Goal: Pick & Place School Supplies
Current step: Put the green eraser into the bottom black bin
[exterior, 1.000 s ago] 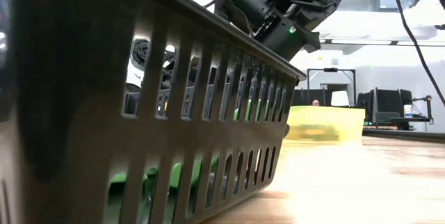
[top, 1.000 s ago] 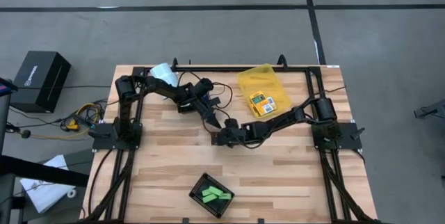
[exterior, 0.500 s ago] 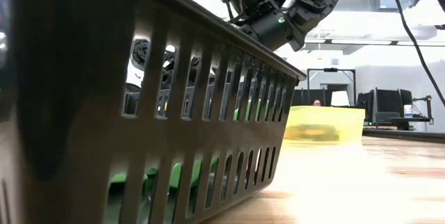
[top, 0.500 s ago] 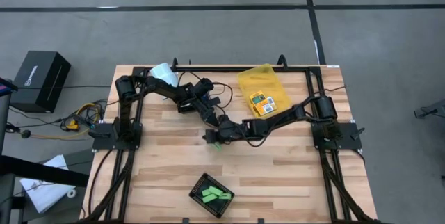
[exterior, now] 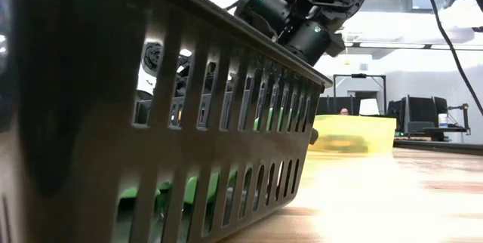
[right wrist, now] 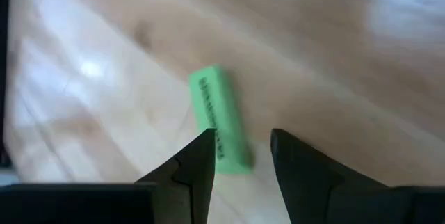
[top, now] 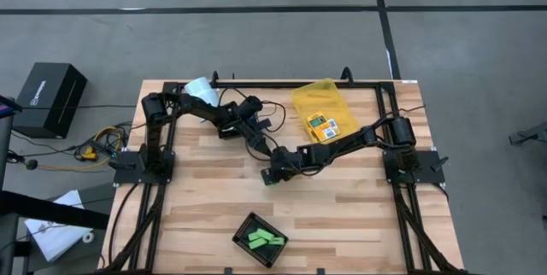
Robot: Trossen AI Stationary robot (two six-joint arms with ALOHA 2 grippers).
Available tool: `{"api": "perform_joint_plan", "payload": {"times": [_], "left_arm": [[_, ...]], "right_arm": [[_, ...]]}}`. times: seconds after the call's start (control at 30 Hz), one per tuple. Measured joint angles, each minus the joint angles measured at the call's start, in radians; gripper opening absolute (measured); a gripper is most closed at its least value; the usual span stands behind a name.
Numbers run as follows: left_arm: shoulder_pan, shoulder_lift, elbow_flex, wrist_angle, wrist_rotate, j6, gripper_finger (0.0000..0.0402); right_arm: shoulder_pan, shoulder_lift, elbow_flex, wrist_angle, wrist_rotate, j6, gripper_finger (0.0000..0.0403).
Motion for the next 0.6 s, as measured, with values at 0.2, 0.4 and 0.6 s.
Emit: {"api": "perform_joint_plan", "payload": {"times": [0.2, 0.4, 0.6], "left_arm": [[0.000, 0.000, 0.000, 0.002, -0.018, -0.017, 0.0098], [0.000, 0.000, 0.000, 0.015, -0.027, -0.055, 0.0098], [0.000, -0.004, 0.000, 0.020, -0.042, -0.065, 0.0098]], "right_arm": [[-0.006, 0.002, -0.002, 0.158, -0.101, -0.092, 0.0133], [-0.020, 0.002, -0.002, 0.367, -0.137, -0.115, 0.0134], [-0.024, -0.015, 0.001, 0.249, -0.099, -0.087, 0.0133]]}}
